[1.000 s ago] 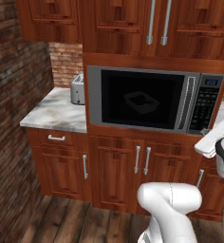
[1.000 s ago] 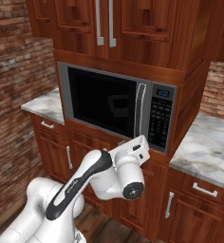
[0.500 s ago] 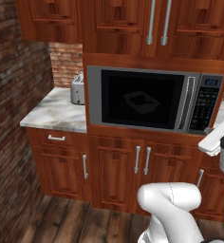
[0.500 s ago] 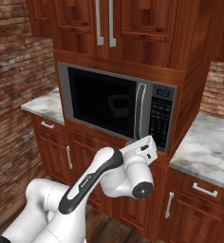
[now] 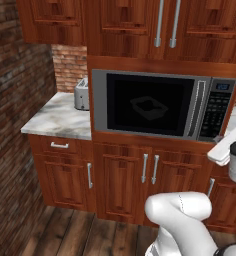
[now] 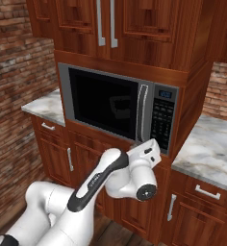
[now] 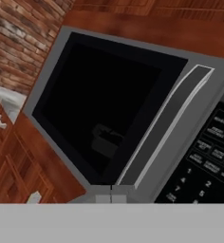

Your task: Place the tupperware containing the fish and eggplant meal in the microwave. Close the microwave door and press the start button to reheat the meal.

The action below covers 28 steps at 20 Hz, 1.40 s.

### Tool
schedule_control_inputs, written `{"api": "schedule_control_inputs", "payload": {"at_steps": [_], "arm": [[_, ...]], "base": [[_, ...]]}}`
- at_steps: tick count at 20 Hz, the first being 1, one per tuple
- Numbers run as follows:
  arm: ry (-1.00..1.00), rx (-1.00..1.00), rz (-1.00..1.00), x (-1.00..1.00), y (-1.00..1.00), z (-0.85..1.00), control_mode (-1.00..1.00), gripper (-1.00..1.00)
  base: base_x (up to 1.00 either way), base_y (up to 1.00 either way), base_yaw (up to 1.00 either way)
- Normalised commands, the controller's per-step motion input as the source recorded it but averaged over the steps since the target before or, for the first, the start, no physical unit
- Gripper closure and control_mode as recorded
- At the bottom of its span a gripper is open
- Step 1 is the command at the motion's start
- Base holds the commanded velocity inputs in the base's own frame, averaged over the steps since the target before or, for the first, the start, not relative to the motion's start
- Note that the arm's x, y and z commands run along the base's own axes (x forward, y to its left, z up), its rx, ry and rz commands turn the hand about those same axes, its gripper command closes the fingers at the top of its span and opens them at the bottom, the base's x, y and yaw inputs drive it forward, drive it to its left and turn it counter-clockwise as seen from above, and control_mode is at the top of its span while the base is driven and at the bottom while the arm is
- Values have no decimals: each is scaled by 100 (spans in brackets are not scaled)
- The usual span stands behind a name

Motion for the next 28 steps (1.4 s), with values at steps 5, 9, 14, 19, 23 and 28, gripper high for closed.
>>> {"api": "schedule_control_inputs", "payload": {"at_steps": [5,9,14,19,23,28], "arm": [[0,-7,-13,25,0,-12,-100,100],[0,-6,-15,26,0,-6,-100,100],[0,-1,-9,18,-2,-1,-100,100],[0,0,0,2,-18,0,-100,100],[0,0,0,0,-21,0,-100,100],[0,0,0,1,-16,-2,-100,100]], "base": [[0,0,0],[0,0,0],[0,0,0],[0,0,0],[0,0,0],[0,0,0]]}}
